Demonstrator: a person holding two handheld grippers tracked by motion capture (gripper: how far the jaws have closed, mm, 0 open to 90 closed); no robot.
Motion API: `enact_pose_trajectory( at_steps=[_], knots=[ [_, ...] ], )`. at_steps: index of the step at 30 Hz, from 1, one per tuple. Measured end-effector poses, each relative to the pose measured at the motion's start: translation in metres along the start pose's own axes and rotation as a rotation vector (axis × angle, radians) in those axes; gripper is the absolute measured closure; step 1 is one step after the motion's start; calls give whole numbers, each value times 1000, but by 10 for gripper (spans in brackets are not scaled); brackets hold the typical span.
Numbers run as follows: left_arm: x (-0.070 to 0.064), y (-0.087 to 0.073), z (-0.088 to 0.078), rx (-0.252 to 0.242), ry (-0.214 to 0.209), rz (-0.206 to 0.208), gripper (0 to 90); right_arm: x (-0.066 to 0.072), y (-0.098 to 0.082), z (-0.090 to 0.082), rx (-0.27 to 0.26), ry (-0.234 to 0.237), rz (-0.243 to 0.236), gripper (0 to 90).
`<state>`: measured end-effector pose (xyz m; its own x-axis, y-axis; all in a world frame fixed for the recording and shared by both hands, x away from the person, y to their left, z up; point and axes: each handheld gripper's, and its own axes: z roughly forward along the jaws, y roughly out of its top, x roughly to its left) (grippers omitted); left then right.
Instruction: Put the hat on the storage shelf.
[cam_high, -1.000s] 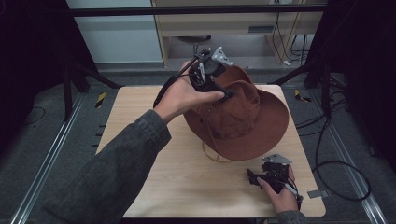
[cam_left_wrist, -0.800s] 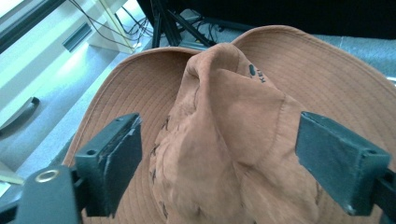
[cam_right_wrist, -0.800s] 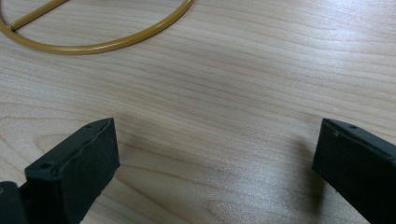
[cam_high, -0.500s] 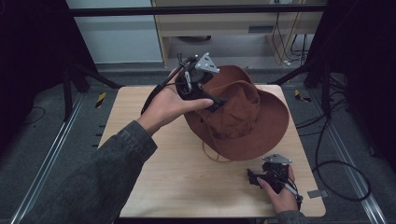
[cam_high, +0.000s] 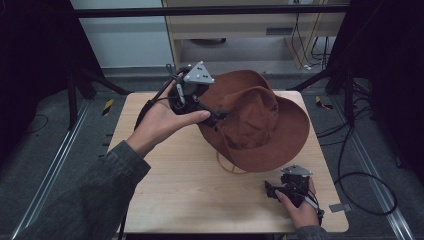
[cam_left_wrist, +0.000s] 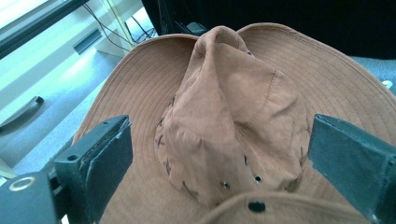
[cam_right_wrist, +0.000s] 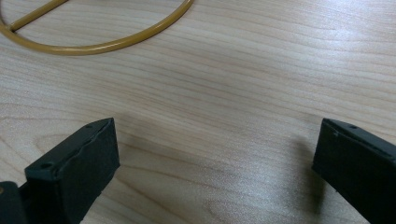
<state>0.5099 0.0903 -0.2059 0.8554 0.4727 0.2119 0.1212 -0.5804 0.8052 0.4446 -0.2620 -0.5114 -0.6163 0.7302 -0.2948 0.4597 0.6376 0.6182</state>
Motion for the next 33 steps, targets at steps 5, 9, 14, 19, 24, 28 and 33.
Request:
enact_pose_trajectory(
  at_steps=[5, 9, 14, 19, 24, 28, 33],
  knots=[
    [-1, -12, -17, -6, 10, -1, 56, 0, 0, 0, 0, 1, 0, 4],
    [0, -27, -28, -13, 19, -15, 52, 0, 0, 0, 0, 4, 1, 5],
    [0, -48, -37, -23, 25, -41, 51, 0, 0, 0, 1, 3, 0, 5],
    [-5, -72, -43, -25, 31, -56, 51, 0, 0, 0, 1, 3, 0, 4],
    [-10, -97, -47, -29, 40, -72, 52, 0, 0, 0, 1, 3, -1, 5],
    [-14, -117, -47, -18, 49, -79, 51, 1, 0, 0, 1, 3, 0, 4],
    [-14, -146, -38, -1, 59, -116, 51, 1, 0, -1, 1, 3, 0, 5]
  ],
)
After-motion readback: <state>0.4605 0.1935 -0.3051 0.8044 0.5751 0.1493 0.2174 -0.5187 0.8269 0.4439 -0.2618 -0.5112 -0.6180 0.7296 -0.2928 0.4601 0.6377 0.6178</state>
